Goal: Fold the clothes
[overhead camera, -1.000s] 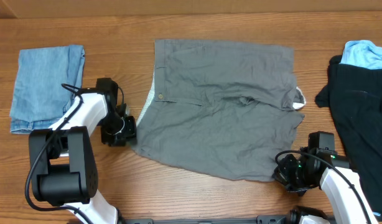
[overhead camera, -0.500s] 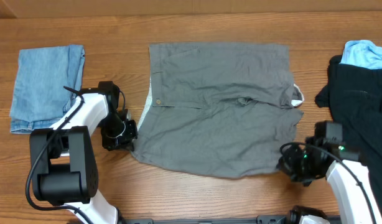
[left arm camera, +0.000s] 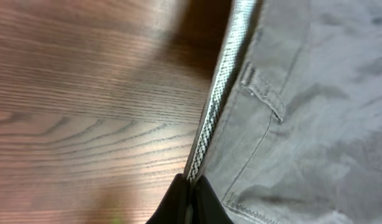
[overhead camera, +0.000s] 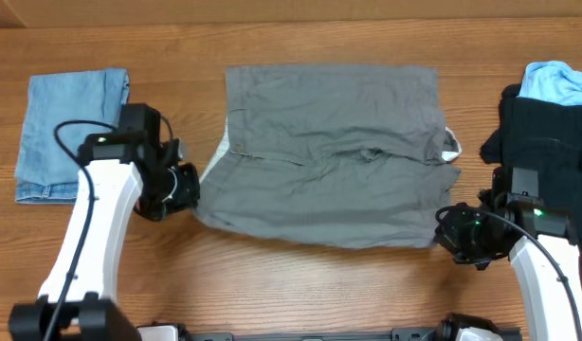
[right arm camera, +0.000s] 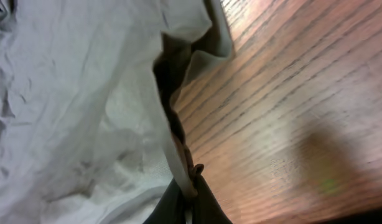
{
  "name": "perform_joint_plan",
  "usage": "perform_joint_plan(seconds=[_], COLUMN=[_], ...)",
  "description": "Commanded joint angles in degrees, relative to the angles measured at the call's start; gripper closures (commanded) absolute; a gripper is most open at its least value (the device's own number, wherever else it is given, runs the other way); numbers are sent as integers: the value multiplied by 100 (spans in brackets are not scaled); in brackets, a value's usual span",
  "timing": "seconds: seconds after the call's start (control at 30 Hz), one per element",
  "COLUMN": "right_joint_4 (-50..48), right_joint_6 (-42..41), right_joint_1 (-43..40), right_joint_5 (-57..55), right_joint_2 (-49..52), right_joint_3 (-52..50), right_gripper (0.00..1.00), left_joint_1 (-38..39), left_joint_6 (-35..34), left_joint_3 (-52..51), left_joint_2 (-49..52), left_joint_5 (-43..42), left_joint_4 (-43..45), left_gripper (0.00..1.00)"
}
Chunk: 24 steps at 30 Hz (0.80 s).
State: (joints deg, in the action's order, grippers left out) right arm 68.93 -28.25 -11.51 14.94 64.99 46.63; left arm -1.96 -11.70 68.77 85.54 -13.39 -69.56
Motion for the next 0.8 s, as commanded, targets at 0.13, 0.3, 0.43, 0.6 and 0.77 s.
perform_joint_plan(seconds=[0.13,0.3,0.43,0.6,0.77], right_joint_4=[636,966,1231,1556,1578], right_joint_6=[177,284,350,544,817], right_joint_1=[22,20,22,20,22], right_joint_5=[-385,-492,-538,-809,-804], right_joint_2=[240,243,243,310,664], right_joint_3=[1126,1519,1886,2448,2907], right_gripper=[96,96,96,96,96], left_joint_1=[15,15,15,15,15], left_joint_6=[-79,-293,-295,-538,-702], left_joint_3=[273,273,275,278,278], left_joint_2=[-240,-286,-601,-1091,-1180], left_joint_5=[24,24,22,-129,-116], left_joint_4=[-442,-1008,-1202,-1294,-1145], left_gripper=[96,96,96,96,96])
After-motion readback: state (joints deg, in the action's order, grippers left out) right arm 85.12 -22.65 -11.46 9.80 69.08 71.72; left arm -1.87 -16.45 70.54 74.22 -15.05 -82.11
